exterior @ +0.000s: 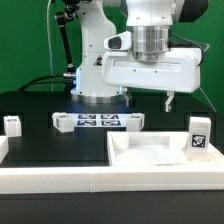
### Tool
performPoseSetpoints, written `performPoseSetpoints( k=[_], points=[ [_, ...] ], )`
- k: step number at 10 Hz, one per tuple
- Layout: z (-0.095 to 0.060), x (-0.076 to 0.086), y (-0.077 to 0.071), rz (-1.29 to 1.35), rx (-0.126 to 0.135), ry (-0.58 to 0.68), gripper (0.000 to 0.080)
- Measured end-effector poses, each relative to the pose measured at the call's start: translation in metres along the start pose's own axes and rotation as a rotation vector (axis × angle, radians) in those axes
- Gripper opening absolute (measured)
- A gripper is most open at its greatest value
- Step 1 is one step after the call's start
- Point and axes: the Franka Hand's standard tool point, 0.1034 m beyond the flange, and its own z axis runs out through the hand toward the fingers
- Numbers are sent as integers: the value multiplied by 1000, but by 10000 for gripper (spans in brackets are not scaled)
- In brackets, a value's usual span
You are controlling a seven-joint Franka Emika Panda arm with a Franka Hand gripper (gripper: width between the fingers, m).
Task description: Assemble square table
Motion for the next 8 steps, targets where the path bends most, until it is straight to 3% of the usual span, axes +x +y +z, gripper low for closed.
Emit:
performPoseSetpoints(
  k=[3,5,8],
  points=[
    [9,-1,31,-26,-17,4,648],
    [12,-9,36,-29,-21,6,648],
    [13,-9,37,-29,-23,5,648]
  ],
)
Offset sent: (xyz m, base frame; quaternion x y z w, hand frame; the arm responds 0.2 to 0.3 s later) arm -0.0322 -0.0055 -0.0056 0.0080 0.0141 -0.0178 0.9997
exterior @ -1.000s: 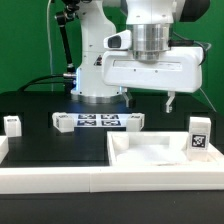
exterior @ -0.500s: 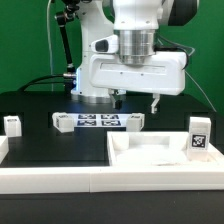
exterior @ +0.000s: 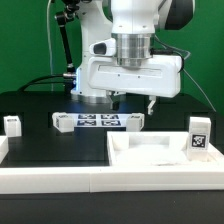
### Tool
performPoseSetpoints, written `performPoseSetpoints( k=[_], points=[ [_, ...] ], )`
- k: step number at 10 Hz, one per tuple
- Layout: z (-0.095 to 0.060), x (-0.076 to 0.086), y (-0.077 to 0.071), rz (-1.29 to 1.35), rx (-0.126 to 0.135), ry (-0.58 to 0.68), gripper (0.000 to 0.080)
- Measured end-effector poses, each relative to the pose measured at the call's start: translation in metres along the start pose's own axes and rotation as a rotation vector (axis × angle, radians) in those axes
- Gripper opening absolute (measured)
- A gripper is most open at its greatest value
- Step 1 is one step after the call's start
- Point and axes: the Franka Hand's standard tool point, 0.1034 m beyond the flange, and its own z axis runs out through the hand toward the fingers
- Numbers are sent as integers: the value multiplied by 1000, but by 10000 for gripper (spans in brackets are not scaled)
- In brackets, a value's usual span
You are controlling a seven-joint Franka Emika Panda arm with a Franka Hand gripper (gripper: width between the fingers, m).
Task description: Assemble square table
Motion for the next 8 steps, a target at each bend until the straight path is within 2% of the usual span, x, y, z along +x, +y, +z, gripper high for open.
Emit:
performPoseSetpoints(
  k=[3,5,6,7,8],
  points=[
    [1,7,9,-67,1,3,648],
    [2,7,5,-28,16,0,648],
    [3,5,7,-42,11,-28,648],
    [2,2,11,-35,3,-125,648],
    [0,7,12,-19,0,-199,648]
  ],
)
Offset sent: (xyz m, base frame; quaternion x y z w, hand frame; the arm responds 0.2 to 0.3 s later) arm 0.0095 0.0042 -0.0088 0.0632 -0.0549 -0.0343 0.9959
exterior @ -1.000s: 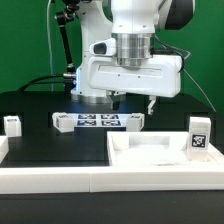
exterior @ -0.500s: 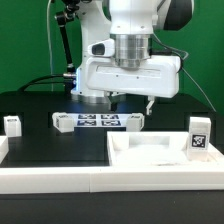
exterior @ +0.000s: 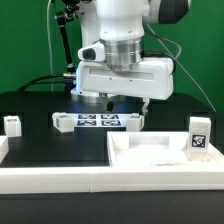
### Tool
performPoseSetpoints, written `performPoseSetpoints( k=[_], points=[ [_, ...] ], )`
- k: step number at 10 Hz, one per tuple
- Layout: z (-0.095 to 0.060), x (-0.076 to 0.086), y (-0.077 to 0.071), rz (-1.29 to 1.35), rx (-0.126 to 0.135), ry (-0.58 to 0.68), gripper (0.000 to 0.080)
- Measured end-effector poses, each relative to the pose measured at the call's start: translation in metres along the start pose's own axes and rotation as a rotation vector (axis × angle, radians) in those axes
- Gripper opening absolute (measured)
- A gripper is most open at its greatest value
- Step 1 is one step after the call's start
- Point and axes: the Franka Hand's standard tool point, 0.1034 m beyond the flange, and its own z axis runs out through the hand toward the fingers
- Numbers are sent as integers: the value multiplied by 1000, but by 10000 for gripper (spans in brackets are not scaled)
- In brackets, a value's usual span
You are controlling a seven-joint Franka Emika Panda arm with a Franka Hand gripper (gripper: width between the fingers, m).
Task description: Assemble square table
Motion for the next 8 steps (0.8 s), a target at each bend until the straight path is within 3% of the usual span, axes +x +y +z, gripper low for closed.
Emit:
performPoseSetpoints(
  k=[2,3,4,7,8],
  points=[
    [4,-1,2,19,-3,-87,648],
    [4,-7,3,23,-3,-191,648],
    [3,-2,4,53,12,-238,648],
    [4,-4,13,87,-4,-421,648],
    [4,-3,7,65,26,-485,648]
  ],
)
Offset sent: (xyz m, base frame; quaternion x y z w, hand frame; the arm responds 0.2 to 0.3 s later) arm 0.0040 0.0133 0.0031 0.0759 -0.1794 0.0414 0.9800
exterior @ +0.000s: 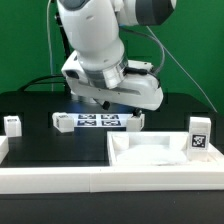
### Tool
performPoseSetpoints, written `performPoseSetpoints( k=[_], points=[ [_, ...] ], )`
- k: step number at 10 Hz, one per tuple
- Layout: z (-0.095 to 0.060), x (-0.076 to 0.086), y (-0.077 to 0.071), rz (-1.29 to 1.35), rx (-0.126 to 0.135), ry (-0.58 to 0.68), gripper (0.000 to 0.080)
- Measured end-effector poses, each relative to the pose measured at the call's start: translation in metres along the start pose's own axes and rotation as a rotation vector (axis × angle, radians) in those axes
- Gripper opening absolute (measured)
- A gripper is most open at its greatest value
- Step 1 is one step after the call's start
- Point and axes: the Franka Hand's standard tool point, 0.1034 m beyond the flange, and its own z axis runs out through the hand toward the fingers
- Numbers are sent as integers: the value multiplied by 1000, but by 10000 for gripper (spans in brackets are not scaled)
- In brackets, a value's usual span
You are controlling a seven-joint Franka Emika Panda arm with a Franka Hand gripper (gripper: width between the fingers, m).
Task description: Assemble square table
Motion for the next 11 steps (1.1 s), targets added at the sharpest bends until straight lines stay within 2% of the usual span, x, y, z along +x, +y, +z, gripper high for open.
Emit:
performPoseSetpoints(
  k=[1,2,3,4,5,7,8,10,11],
  points=[
    [0,-2,-4,-20,13,-65,648],
    [0,2,-4,-54,40,-120,648],
    [2,0,1,-32,36,-219,648],
    [1,9,-1,-33,36,-192,648],
    [1,7,-2,-34,35,-187,648],
    [13,1,-22,-69,20,-177,648],
    [16,-1,-26,-78,18,-178,648],
    [27,-2,-29,-85,12,-167,648],
    [26,-1,-28,-84,14,-167,648]
  ],
)
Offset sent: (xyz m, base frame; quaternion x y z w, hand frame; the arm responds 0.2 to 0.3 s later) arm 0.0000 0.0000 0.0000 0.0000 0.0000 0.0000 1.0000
